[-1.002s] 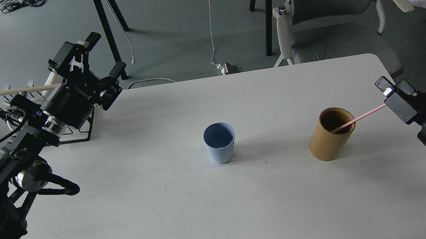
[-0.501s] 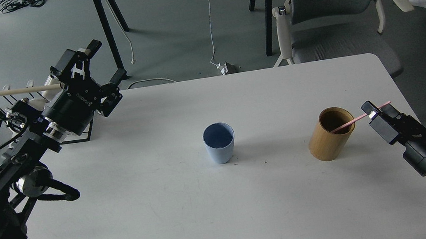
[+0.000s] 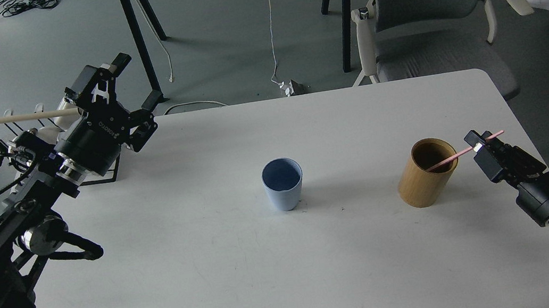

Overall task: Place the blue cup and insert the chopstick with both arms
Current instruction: 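Grasp the pink chopstick in the tan cup with the right gripper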

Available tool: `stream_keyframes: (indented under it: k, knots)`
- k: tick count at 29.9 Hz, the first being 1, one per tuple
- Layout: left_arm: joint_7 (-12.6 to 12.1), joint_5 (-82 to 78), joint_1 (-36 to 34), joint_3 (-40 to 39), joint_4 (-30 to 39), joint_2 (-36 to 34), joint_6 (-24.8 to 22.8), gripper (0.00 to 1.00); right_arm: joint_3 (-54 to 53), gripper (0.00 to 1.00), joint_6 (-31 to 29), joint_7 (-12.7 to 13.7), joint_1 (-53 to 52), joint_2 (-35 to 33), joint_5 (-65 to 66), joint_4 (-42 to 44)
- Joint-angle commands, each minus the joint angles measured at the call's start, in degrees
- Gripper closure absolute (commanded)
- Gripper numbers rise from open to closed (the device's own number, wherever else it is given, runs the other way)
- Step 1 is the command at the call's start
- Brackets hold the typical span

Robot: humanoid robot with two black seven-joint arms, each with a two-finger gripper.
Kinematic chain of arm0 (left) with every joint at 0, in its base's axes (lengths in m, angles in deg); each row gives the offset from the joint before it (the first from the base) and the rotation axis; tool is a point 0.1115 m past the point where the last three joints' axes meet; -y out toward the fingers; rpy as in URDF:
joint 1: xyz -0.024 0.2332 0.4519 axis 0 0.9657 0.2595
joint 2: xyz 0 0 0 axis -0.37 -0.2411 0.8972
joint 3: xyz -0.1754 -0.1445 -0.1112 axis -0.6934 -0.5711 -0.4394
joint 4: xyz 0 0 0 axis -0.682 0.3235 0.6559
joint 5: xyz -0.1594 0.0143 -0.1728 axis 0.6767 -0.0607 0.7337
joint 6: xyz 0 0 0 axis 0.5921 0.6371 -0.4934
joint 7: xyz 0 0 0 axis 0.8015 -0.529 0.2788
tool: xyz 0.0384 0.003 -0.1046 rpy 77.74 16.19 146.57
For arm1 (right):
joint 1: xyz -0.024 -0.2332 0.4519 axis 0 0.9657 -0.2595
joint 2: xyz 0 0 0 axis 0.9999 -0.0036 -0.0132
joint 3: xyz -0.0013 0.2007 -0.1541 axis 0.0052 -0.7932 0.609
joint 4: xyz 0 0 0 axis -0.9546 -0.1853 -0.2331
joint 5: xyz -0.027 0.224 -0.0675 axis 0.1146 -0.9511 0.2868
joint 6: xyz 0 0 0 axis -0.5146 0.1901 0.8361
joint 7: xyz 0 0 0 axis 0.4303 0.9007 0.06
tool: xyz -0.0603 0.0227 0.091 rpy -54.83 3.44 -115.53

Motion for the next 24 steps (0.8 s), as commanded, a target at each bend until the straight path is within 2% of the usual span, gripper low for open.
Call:
stream_keyframes:
  k: [1, 8, 24]
  knots:
    - [0.0, 0.0, 0.02, 0.0, -0.02, 0.02, 0.0, 0.06, 1.71, 0.57, 0.0, 0.0, -1.04, 0.0, 0.0, 0.24]
    - [0.0, 0.08, 0.2, 0.0, -0.11, 0.02, 0.0, 0.06, 2.94, 0.6, 0.0, 0.0, -2.1, 0.44, 0.18, 1.56]
    - [0.0, 0.08, 0.72, 0.0, -0.2, 0.02, 0.0, 0.06, 3.12, 0.86, 0.0, 0.0, -2.36, 0.62, 1.76, 1.65]
